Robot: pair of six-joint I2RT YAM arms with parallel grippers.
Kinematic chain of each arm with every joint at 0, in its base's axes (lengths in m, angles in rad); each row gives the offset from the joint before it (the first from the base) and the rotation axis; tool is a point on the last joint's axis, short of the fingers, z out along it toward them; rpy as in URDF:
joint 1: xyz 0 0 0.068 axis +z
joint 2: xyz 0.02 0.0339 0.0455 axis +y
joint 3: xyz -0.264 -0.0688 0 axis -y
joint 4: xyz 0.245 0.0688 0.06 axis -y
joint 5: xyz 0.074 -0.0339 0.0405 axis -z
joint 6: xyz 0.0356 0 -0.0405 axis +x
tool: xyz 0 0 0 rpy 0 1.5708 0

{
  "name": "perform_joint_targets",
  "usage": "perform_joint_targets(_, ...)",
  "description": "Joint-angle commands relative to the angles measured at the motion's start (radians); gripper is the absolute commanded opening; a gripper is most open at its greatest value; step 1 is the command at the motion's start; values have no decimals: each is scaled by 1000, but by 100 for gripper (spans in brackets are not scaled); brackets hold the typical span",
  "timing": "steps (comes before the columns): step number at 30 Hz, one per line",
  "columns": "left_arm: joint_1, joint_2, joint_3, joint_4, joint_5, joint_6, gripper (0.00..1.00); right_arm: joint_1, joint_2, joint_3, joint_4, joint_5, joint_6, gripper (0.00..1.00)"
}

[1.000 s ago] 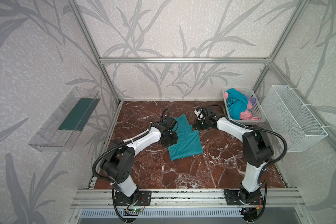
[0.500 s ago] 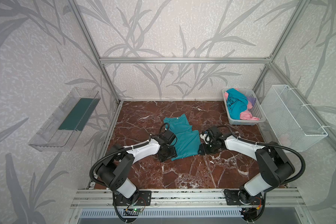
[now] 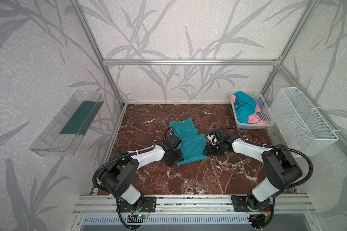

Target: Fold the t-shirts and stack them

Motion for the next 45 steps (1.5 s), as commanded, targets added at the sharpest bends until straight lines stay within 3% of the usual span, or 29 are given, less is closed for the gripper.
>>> perform_joint_targets(1, 3, 6, 7, -191, -109, 33, 59, -25, -15, 110, -64, 129, -22, 72)
perform_joint_targets(9, -1, -11, 154, -279, -170, 86, 59, -22, 215, 338, -121, 161, -34, 71)
perform_joint_targets(16, -6, 22, 150, -229, -124, 70, 58, -9, 347, 425, -86, 115, -34, 54)
perform_joint_targets(23, -7, 51, 153, -220, -104, 71, 58, -6, 400, 463, -71, 129, -17, 54)
perform_joint_targets(30, -7, 64, 159, -219, -97, 77, 58, 28, 399, 504, -105, 193, -36, 63)
perform_joint_targets(33, -6, 71, 157, -214, -89, 77, 58, 41, 409, 510, -94, 180, -30, 52)
perform_joint_targets(37, -7, 73, 153, -206, -83, 75, 57, 48, 415, 521, -89, 164, -26, 25)
perform_joint_targets(41, -6, 79, 153, -201, -80, 77, 57, 47, 379, 498, -34, 101, -37, 13)
perform_joint_targets(45, -7, 91, 150, -193, -70, 79, 57, 40, 330, 440, 100, -61, -21, 0)
